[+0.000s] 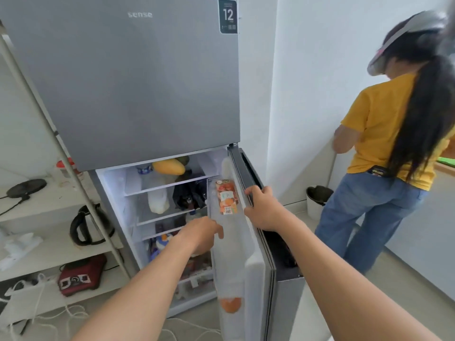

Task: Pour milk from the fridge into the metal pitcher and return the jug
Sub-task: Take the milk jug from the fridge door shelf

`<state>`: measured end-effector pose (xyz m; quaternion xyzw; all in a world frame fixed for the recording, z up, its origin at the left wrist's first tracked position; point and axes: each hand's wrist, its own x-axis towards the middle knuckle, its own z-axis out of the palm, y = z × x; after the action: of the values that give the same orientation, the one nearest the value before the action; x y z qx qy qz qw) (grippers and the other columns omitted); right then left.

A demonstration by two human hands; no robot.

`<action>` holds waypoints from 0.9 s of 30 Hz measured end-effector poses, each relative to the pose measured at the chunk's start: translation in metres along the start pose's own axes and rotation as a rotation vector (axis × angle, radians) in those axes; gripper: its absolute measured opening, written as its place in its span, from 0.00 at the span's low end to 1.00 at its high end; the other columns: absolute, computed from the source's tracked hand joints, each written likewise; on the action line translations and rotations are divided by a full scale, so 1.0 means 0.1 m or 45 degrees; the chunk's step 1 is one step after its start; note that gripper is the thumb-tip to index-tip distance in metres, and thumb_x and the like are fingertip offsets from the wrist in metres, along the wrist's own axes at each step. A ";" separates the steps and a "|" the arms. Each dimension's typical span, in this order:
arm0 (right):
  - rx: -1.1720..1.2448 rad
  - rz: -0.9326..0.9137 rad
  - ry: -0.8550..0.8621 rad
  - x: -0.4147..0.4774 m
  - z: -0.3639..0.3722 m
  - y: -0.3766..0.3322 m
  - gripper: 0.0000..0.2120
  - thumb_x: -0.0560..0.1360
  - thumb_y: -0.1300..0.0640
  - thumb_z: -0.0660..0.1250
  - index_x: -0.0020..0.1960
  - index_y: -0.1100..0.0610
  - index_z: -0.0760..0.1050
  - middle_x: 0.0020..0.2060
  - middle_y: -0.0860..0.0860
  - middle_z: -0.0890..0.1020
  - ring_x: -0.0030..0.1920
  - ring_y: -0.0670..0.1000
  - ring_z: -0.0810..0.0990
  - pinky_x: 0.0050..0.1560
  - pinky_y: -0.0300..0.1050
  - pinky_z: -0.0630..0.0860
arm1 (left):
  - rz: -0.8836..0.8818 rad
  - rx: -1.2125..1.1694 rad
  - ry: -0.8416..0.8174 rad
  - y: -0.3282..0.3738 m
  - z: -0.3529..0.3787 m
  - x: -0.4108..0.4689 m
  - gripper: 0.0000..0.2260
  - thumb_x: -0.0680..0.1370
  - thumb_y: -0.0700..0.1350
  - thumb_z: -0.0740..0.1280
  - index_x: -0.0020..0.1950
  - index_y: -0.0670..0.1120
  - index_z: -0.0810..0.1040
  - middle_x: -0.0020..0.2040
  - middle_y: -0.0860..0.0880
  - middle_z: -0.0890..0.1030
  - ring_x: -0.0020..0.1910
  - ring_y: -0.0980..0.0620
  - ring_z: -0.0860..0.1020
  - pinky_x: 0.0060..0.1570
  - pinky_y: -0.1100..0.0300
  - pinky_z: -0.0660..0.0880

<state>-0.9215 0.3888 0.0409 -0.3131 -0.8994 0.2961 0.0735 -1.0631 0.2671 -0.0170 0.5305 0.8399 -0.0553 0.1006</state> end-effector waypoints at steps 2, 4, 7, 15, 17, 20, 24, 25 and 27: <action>-0.147 -0.001 0.048 -0.05 -0.06 0.15 0.20 0.80 0.58 0.54 0.71 0.53 0.59 0.65 0.56 0.62 0.59 0.62 0.72 0.56 0.55 0.71 | 0.054 0.002 0.009 0.14 0.02 0.05 0.24 0.77 0.33 0.56 0.64 0.55 0.78 0.70 0.48 0.74 0.66 0.45 0.75 0.63 0.50 0.75; -0.352 -0.006 0.130 -0.10 -0.13 0.33 0.20 0.80 0.58 0.52 0.71 0.52 0.58 0.64 0.56 0.65 0.56 0.62 0.74 0.49 0.53 0.71 | 0.122 0.042 0.030 0.30 0.03 0.11 0.18 0.78 0.37 0.59 0.61 0.53 0.81 0.65 0.47 0.77 0.63 0.46 0.76 0.61 0.50 0.76; -0.497 -0.011 0.186 -0.14 -0.34 0.60 0.20 0.80 0.55 0.51 0.72 0.53 0.57 0.65 0.55 0.69 0.54 0.62 0.77 0.50 0.55 0.74 | 0.199 0.084 0.107 0.53 0.10 0.22 0.11 0.78 0.43 0.63 0.58 0.52 0.81 0.60 0.48 0.79 0.62 0.46 0.75 0.58 0.51 0.75; -0.844 -0.034 0.282 -0.18 -0.56 1.12 0.30 0.82 0.48 0.56 0.78 0.52 0.46 0.66 0.54 0.70 0.61 0.58 0.74 0.42 0.51 0.68 | 0.279 0.030 0.271 0.92 0.23 0.44 0.09 0.77 0.49 0.69 0.56 0.51 0.81 0.53 0.51 0.78 0.58 0.49 0.72 0.51 0.49 0.76; -0.867 -0.021 0.309 -0.16 -0.57 1.17 0.29 0.82 0.49 0.56 0.78 0.51 0.47 0.64 0.54 0.71 0.60 0.58 0.74 0.42 0.51 0.67 | 0.279 0.008 0.300 0.97 0.28 0.47 0.08 0.77 0.48 0.69 0.55 0.50 0.80 0.51 0.51 0.78 0.57 0.49 0.72 0.49 0.49 0.76; -0.876 -0.029 0.334 -0.15 -0.59 1.20 0.29 0.82 0.49 0.56 0.78 0.51 0.48 0.64 0.54 0.71 0.59 0.58 0.74 0.41 0.50 0.67 | 0.280 -0.018 0.341 0.99 0.32 0.48 0.08 0.77 0.48 0.69 0.55 0.50 0.80 0.50 0.52 0.77 0.55 0.49 0.71 0.46 0.51 0.75; -0.883 -0.053 0.351 -0.12 -0.59 1.23 0.28 0.82 0.49 0.56 0.78 0.51 0.49 0.63 0.54 0.72 0.57 0.58 0.75 0.41 0.51 0.68 | 0.303 -0.061 0.372 0.99 0.35 0.49 0.08 0.77 0.48 0.69 0.54 0.49 0.79 0.50 0.52 0.77 0.54 0.49 0.71 0.47 0.53 0.74; -0.877 -0.055 0.353 -0.12 -0.59 1.23 0.28 0.82 0.49 0.57 0.77 0.51 0.49 0.62 0.54 0.72 0.57 0.59 0.75 0.40 0.51 0.68 | 0.306 -0.070 0.379 0.99 0.36 0.48 0.08 0.77 0.48 0.68 0.55 0.49 0.79 0.51 0.52 0.77 0.54 0.49 0.71 0.46 0.54 0.74; -0.871 -0.063 0.366 -0.12 -0.58 1.25 0.28 0.82 0.49 0.57 0.77 0.51 0.50 0.61 0.54 0.72 0.56 0.59 0.76 0.40 0.52 0.69 | 0.305 -0.080 0.392 1.00 0.37 0.47 0.07 0.77 0.47 0.68 0.55 0.50 0.79 0.51 0.52 0.77 0.55 0.49 0.71 0.46 0.55 0.72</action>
<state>-0.8289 0.4885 0.0167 -0.3362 -0.9341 -0.0704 0.0974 -0.9884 0.3437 -0.0623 0.6255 0.7775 0.0652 -0.0067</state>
